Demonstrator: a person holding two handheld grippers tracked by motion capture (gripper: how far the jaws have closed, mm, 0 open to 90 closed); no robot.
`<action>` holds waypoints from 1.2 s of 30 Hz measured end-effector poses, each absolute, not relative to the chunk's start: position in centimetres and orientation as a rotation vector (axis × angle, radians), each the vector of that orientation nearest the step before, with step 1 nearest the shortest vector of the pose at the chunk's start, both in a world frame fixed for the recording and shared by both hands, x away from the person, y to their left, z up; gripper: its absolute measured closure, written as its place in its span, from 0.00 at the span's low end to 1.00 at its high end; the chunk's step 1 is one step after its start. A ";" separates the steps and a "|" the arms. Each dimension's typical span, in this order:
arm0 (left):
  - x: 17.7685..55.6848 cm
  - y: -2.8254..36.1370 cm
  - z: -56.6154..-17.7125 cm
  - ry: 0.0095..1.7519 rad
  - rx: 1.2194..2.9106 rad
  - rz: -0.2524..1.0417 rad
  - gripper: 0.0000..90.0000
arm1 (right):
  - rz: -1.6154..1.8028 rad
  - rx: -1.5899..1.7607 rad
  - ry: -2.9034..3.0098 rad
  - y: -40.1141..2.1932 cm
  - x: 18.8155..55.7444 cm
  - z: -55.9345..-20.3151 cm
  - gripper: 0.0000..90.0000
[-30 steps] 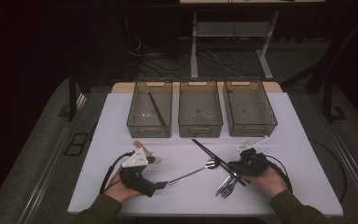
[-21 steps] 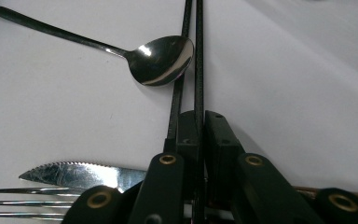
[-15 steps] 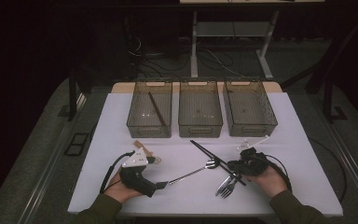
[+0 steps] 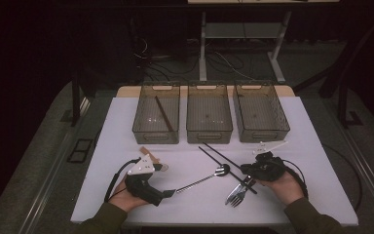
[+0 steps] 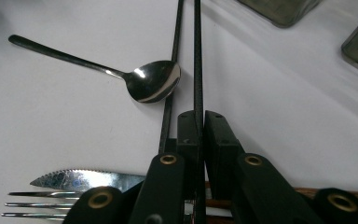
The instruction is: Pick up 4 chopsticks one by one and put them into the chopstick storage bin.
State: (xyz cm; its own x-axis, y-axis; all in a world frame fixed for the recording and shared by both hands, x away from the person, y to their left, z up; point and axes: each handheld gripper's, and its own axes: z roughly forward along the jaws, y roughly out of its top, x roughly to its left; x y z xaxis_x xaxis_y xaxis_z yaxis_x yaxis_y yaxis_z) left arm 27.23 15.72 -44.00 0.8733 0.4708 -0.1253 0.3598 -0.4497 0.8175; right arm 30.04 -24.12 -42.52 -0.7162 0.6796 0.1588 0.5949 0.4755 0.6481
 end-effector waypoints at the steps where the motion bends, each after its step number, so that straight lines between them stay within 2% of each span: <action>1: 27.2 15.7 -44.0 0.601 2.087 0.147 0.00 | 1.071 1.129 2.591 -24.1 30.0 -42.4 0.94; 20: 27.4 15.6 -44.1 0.605 2.065 0.140 0.00 | 1.240 1.064 2.550 -23.9 29.5 -39.9 0.94; 36: 27.4 15.7 -44.0 0.609 2.065 0.152 0.00 | 1.305 1.051 2.513 -22.0 31.2 -38.5 0.94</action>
State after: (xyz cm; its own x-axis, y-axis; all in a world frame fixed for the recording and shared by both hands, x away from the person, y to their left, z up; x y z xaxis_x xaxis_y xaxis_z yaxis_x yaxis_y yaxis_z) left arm 27.40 15.72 -44.05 0.8685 0.4782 -0.1304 0.3613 -0.4306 0.8271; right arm 31.16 -22.02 -38.54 -0.7513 0.6292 0.1991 0.5246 0.3864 0.7586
